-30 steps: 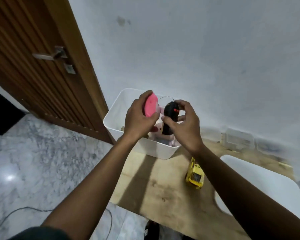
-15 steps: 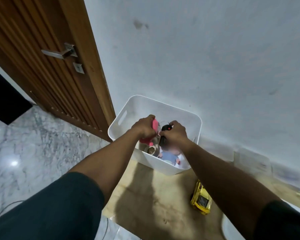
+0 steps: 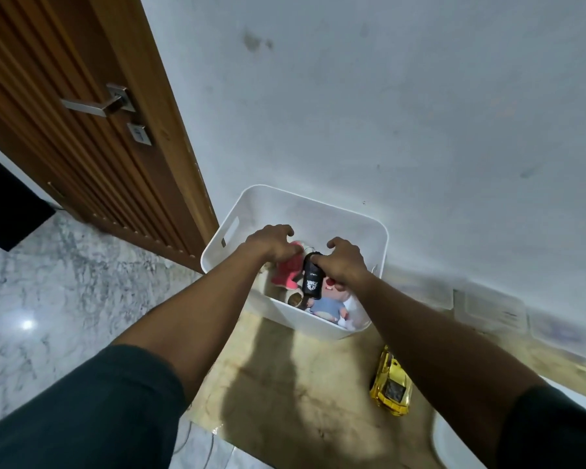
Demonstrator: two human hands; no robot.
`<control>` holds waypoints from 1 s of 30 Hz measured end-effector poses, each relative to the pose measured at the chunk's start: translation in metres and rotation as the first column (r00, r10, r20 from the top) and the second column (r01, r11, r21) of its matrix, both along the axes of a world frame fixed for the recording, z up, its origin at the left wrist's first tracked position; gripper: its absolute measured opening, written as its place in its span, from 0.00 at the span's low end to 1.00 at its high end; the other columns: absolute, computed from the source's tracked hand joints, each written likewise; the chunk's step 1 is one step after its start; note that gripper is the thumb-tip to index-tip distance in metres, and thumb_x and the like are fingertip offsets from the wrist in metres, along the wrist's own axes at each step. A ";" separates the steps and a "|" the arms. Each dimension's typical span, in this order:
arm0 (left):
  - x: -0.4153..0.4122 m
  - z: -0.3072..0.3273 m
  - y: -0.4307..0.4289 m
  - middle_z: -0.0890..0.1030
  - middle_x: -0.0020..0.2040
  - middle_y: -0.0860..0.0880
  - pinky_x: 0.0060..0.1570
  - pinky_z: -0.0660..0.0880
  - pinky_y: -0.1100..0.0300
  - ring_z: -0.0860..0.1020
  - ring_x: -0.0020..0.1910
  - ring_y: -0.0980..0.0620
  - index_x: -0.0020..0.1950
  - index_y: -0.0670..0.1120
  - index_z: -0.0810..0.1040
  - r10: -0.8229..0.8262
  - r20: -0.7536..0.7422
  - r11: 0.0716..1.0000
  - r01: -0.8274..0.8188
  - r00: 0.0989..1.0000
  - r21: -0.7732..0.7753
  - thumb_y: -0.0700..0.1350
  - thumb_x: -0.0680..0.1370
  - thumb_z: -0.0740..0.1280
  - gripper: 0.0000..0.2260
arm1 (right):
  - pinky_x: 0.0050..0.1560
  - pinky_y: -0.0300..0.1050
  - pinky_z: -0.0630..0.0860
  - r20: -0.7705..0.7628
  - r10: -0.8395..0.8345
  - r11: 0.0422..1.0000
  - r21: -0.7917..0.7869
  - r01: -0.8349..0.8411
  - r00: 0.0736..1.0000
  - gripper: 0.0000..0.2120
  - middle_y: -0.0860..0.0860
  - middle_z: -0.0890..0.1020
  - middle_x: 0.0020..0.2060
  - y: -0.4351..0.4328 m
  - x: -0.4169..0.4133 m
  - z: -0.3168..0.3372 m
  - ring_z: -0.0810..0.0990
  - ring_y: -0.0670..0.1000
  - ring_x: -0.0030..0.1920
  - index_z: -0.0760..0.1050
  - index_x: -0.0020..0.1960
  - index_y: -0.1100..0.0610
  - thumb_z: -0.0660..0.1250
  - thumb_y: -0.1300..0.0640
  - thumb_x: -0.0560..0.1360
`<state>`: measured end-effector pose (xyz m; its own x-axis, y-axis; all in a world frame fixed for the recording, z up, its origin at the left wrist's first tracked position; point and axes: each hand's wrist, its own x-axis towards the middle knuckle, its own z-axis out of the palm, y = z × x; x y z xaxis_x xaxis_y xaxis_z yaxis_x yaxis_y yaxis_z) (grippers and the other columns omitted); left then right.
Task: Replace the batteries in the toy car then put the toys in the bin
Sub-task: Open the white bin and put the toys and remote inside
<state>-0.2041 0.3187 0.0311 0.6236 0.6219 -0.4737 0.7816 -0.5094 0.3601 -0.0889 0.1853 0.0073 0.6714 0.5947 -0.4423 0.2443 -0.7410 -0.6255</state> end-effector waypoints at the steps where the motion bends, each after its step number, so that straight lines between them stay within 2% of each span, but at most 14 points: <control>1: 0.002 0.004 -0.003 0.77 0.69 0.47 0.63 0.74 0.51 0.76 0.65 0.45 0.75 0.54 0.68 0.010 0.020 1.000 -0.011 1.000 0.023 0.61 0.79 0.63 0.26 | 0.33 0.47 0.80 -0.001 -0.009 0.999 0.039 0.009 1.000 0.27 0.53 0.82 0.49 -0.001 0.000 0.004 0.85 0.55 0.34 0.71 0.66 0.52 0.71 0.44 0.70; 3: 0.009 0.015 -0.013 0.79 0.66 0.47 0.62 0.74 0.51 0.77 0.65 0.45 0.73 0.54 0.70 0.027 0.105 0.998 -0.033 0.994 0.054 0.61 0.78 0.64 0.25 | 0.29 0.44 0.77 0.012 -0.035 0.988 0.149 0.033 0.999 0.23 0.52 0.84 0.47 -0.006 0.000 0.017 0.83 0.52 0.30 0.74 0.62 0.52 0.71 0.42 0.71; 5: 0.020 0.028 -0.027 0.80 0.64 0.47 0.62 0.74 0.51 0.77 0.65 0.46 0.70 0.54 0.73 0.033 0.230 0.997 -0.048 0.973 0.058 0.60 0.77 0.66 0.23 | 0.33 0.46 0.81 0.010 -0.083 0.948 0.308 0.076 0.997 0.17 0.51 0.85 0.43 -0.017 0.000 0.036 0.84 0.51 0.34 0.78 0.58 0.54 0.71 0.48 0.73; 7: 0.032 0.045 -0.047 0.82 0.61 0.49 0.61 0.75 0.51 0.79 0.61 0.47 0.67 0.55 0.76 0.047 0.373 0.998 -0.062 0.927 0.029 0.58 0.77 0.67 0.20 | 0.39 0.47 0.81 -0.017 -0.145 0.865 0.483 0.135 0.989 0.09 0.51 0.85 0.40 -0.038 0.003 0.057 0.85 0.52 0.38 0.81 0.53 0.53 0.70 0.56 0.73; 9: 0.045 0.063 -0.078 0.84 0.56 0.51 0.57 0.76 0.53 0.81 0.54 0.49 0.63 0.55 0.79 0.052 0.523 0.999 -0.049 0.851 -0.019 0.57 0.77 0.68 0.16 | 0.36 0.43 0.78 -0.033 -0.222 0.781 0.592 0.198 0.974 0.06 0.52 0.85 0.37 -0.074 0.007 0.077 0.84 0.52 0.35 0.82 0.49 0.53 0.71 0.59 0.73; 11: 0.057 0.081 -0.117 0.84 0.50 0.53 0.52 0.75 0.56 0.81 0.49 0.52 0.60 0.54 0.81 0.072 0.638 0.995 -0.011 0.767 -0.099 0.55 0.77 0.69 0.13 | 0.31 0.41 0.76 -0.049 -0.307 0.710 0.653 0.263 0.950 0.04 0.55 0.84 0.36 -0.118 0.014 0.087 0.82 0.51 0.31 0.82 0.48 0.56 0.71 0.61 0.74; 14: 0.071 0.091 -0.178 0.85 0.46 0.53 0.45 0.78 0.56 0.84 0.43 0.51 0.54 0.54 0.82 0.169 0.710 0.948 0.084 0.683 -0.307 0.53 0.77 0.70 0.08 | 0.26 0.41 0.74 -0.093 -0.454 0.663 0.629 0.406 0.886 0.04 0.55 0.84 0.35 -0.188 0.031 0.086 0.79 0.49 0.28 0.82 0.47 0.56 0.70 0.61 0.74; 17: 0.084 0.076 -0.240 0.85 0.45 0.49 0.41 0.79 0.53 0.85 0.39 0.50 0.51 0.53 0.82 0.222 0.651 0.866 0.160 0.726 -0.473 0.50 0.78 0.70 0.04 | 0.27 0.40 0.72 -0.114 -0.570 0.624 0.584 0.519 0.814 0.03 0.55 0.83 0.35 -0.264 0.051 0.066 0.78 0.49 0.27 0.82 0.46 0.57 0.71 0.62 0.73; 21: 0.098 0.023 -0.313 0.84 0.48 0.43 0.37 0.77 0.54 0.81 0.37 0.47 0.51 0.49 0.83 0.165 0.458 0.759 0.185 0.873 -0.625 0.48 0.79 0.69 0.05 | 0.36 0.48 0.78 0.025 -0.709 0.633 0.462 0.621 0.705 0.04 0.51 0.84 0.37 -0.362 0.078 0.029 0.81 0.50 0.34 0.82 0.45 0.52 0.72 0.56 0.71; 23: 0.102 -0.008 -0.336 0.82 0.52 0.44 0.35 0.74 0.56 0.79 0.40 0.46 0.56 0.47 0.81 0.153 0.321 0.724 0.115 0.935 -0.680 0.49 0.79 0.69 0.08 | 0.46 0.52 0.81 0.069 -0.754 0.628 0.366 0.687 0.653 0.07 0.48 0.84 0.39 -0.402 0.090 0.012 0.82 0.50 0.41 0.83 0.47 0.51 0.71 0.54 0.70; 24: 0.103 -0.024 -0.345 0.81 0.54 0.45 0.35 0.74 0.56 0.79 0.43 0.46 0.59 0.47 0.79 0.158 0.257 0.717 0.068 0.953 -0.694 0.50 0.78 0.70 0.12 | 0.50 0.50 0.80 0.103 -0.760 0.636 0.314 0.704 0.641 0.07 0.48 0.84 0.41 -0.420 0.096 0.005 0.82 0.50 0.45 0.83 0.49 0.51 0.71 0.54 0.71; 27: 0.107 -0.066 -0.361 0.79 0.61 0.44 0.35 0.76 0.58 0.81 0.53 0.41 0.68 0.45 0.74 0.174 0.116 0.716 -0.045 0.978 -0.696 0.52 0.76 0.71 0.22 | 0.52 0.41 0.73 0.155 -0.757 0.653 0.163 0.739 0.635 0.11 0.48 0.83 0.49 -0.461 0.110 -0.020 0.80 0.49 0.52 0.82 0.54 0.51 0.72 0.52 0.72; 29: 0.110 -0.085 -0.366 0.80 0.63 0.43 0.36 0.75 0.58 0.80 0.53 0.40 0.69 0.42 0.74 0.183 0.060 0.728 -0.094 0.981 -0.679 0.51 0.77 0.71 0.24 | 0.57 0.44 0.73 0.173 -0.754 0.652 0.074 0.755 0.634 0.15 0.48 0.80 0.51 -0.480 0.118 -0.038 0.78 0.51 0.58 0.79 0.58 0.50 0.71 0.51 0.72; 30: 0.112 -0.091 -0.368 0.79 0.64 0.43 0.40 0.75 0.56 0.78 0.53 0.41 0.69 0.41 0.74 0.195 0.037 0.738 -0.122 0.980 -0.664 0.51 0.77 0.71 0.23 | 0.61 0.47 0.72 0.187 -0.741 0.660 0.026 0.750 0.645 0.17 0.49 0.79 0.54 -0.487 0.122 -0.048 0.77 0.52 0.62 0.78 0.60 0.51 0.71 0.50 0.72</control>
